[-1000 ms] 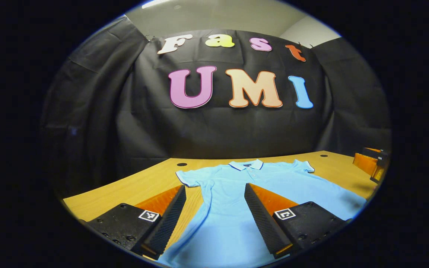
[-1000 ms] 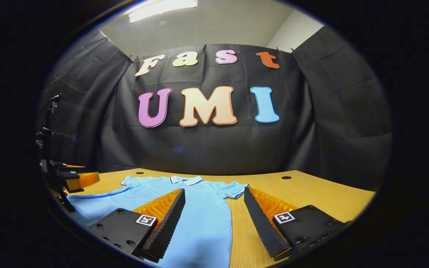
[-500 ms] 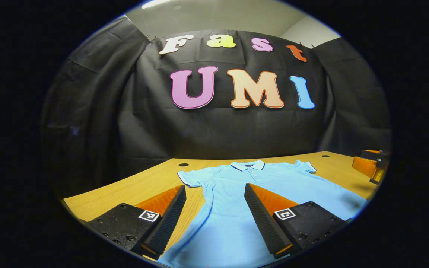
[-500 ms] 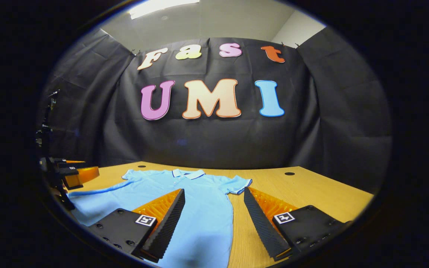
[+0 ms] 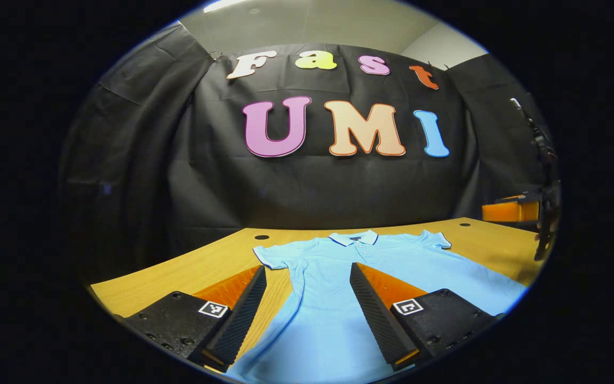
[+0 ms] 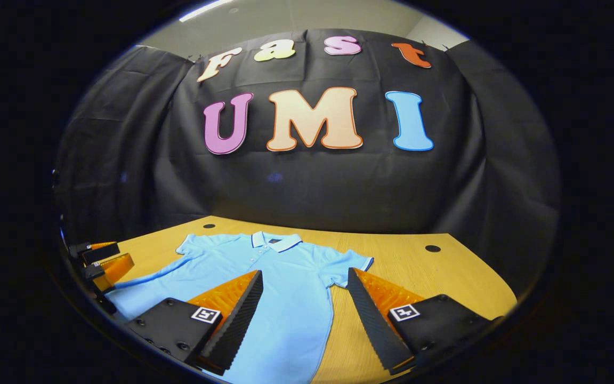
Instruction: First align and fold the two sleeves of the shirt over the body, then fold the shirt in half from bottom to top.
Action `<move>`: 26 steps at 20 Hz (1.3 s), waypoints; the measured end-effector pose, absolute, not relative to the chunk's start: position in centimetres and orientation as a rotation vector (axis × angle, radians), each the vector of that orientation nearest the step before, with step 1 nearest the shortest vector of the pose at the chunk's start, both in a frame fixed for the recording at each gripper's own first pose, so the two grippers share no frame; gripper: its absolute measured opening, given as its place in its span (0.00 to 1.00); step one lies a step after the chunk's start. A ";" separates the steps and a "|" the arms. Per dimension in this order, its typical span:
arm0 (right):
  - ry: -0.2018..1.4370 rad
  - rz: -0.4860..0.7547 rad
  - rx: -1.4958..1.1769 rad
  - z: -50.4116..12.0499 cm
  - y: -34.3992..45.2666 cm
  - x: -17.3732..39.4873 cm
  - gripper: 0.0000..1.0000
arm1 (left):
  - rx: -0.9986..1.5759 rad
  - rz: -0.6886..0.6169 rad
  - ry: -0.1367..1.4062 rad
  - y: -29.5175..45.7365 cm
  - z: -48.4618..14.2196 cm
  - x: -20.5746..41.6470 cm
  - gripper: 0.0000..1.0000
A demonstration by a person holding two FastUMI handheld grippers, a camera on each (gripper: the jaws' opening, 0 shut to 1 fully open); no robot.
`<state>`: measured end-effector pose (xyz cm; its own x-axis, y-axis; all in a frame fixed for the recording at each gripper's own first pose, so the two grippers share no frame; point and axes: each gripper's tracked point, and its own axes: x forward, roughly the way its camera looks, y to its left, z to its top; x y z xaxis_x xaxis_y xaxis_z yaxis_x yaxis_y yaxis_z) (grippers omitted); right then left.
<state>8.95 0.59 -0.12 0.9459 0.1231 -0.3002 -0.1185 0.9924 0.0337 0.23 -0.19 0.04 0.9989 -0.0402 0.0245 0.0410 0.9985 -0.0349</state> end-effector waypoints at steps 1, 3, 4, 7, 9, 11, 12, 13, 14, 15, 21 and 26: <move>0.313 0.117 0.008 0.0 0.2 10.1 0.99 | -0.035 -0.042 -0.024 -0.3 0.0 0.3 0.96; 0.339 0.118 -0.003 -0.1 -0.3 12.4 0.99 | -0.035 -0.046 -0.023 -0.3 -0.1 0.2 0.96; 0.357 0.115 0.002 -0.5 -0.6 13.7 0.99 | -0.034 -0.047 -0.023 -0.3 0.0 0.2 0.96; 0.424 0.096 0.025 -1.7 -1.6 17.3 0.99 | -0.034 -0.048 -0.023 -0.3 0.1 0.3 0.96; 0.489 0.050 0.016 -3.3 -2.8 19.7 0.99 | -0.034 -0.051 -0.021 -0.3 0.1 0.3 0.96; 0.550 0.017 0.000 -5.3 -3.9 22.3 0.99 | -0.035 -0.054 -0.022 -0.3 0.1 0.2 0.96; 0.580 -0.004 -0.016 -6.5 -4.6 23.1 0.99 | -0.035 -0.056 -0.023 -0.3 0.1 0.4 0.96; 0.610 -0.015 -0.028 -7.6 -5.2 24.0 0.99 | -0.034 -0.059 -0.023 -0.4 0.1 0.4 0.96; 0.635 -0.025 -0.037 -8.8 -5.4 24.8 1.00 | -0.034 -0.061 -0.022 -0.4 0.0 0.4 0.96; 0.654 -0.041 -0.032 -9.8 -5.7 25.7 1.00 | -0.034 -0.063 -0.022 -0.5 0.1 0.3 0.96; 0.742 -0.108 0.010 -14.6 -7.5 28.5 0.99 | -0.031 -0.084 -0.014 -0.9 -0.1 0.5 0.96; 0.786 -0.141 0.054 -17.3 -8.4 29.0 0.99 | -0.028 -0.085 -0.008 -0.8 -0.2 0.6 0.96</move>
<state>28.96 -8.42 -17.26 0.6981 -0.1060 -0.7081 0.1462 0.9893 -0.0040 0.57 -0.78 -0.20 0.9963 -0.0852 0.0092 0.0855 0.9960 -0.0278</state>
